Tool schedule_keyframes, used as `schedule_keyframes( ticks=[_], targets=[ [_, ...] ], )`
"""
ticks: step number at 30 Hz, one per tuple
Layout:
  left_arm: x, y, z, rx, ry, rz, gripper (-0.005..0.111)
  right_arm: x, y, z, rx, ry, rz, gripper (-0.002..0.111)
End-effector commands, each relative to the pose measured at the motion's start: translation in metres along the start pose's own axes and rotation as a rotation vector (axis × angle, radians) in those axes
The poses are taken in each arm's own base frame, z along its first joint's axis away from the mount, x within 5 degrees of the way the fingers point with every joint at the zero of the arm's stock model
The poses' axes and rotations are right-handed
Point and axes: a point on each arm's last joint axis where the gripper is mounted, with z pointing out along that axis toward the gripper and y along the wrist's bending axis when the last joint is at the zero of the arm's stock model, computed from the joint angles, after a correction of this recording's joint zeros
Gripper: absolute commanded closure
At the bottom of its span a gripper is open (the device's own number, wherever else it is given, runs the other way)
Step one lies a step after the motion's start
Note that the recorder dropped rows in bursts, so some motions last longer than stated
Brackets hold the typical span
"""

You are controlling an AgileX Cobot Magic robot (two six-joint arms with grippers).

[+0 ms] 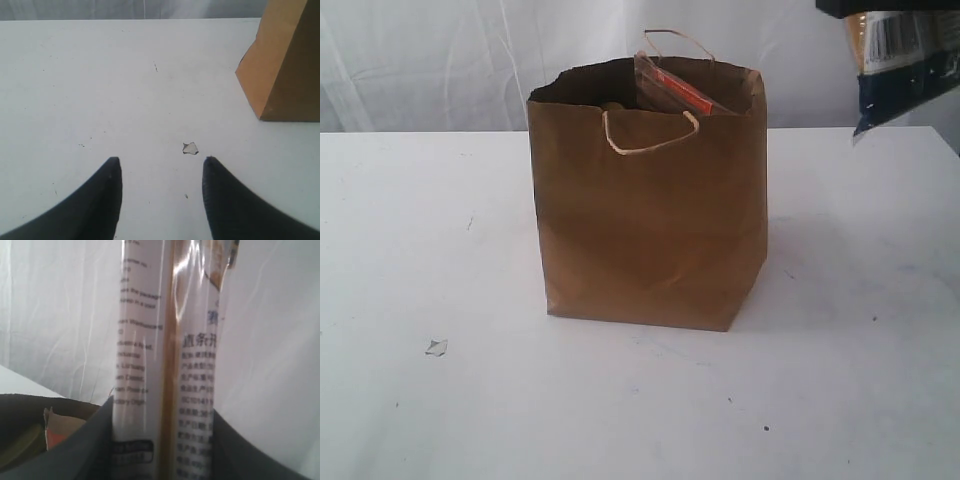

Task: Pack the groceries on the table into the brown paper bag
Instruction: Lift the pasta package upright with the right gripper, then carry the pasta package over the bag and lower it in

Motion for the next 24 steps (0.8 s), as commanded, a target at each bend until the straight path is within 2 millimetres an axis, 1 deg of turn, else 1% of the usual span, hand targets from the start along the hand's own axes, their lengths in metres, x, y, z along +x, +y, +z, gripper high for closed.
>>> schedule_keyframes(
  ticks=[1, 4, 9, 13, 16, 21, 24],
  targets=[
    [0.001, 0.000, 0.000, 0.000, 0.003, -0.004, 0.054, -0.014, 0.004, 0.013, -0.068, -0.034, -0.107, 0.108],
    [0.001, 0.000, 0.000, 0.000, 0.003, -0.004, 0.054, -0.015, 0.008, 0.027, -0.116, -0.029, -0.109, 0.108],
    [0.001, 0.000, 0.000, 0.000, 0.003, -0.004, 0.054, -0.016, 0.010, 0.052, -0.127, -0.015, -0.085, 0.108],
    [0.001, 0.000, 0.000, 0.000, 0.003, -0.004, 0.054, -0.014, 0.012, 0.071, -0.137, 0.000, 0.058, 0.108],
    [0.001, 0.000, 0.000, 0.000, 0.003, -0.004, 0.054, -0.007, 0.016, 0.085, -0.152, 0.023, 0.141, 0.108],
    [0.001, 0.000, 0.000, 0.000, 0.003, -0.004, 0.054, -0.003, 0.023, 0.100, -0.218, 0.024, 0.151, 0.108],
    [0.001, 0.000, 0.000, 0.000, 0.003, -0.004, 0.054, -0.006, 0.030, 0.104, -0.294, -0.017, 0.038, 0.108]
  ],
)
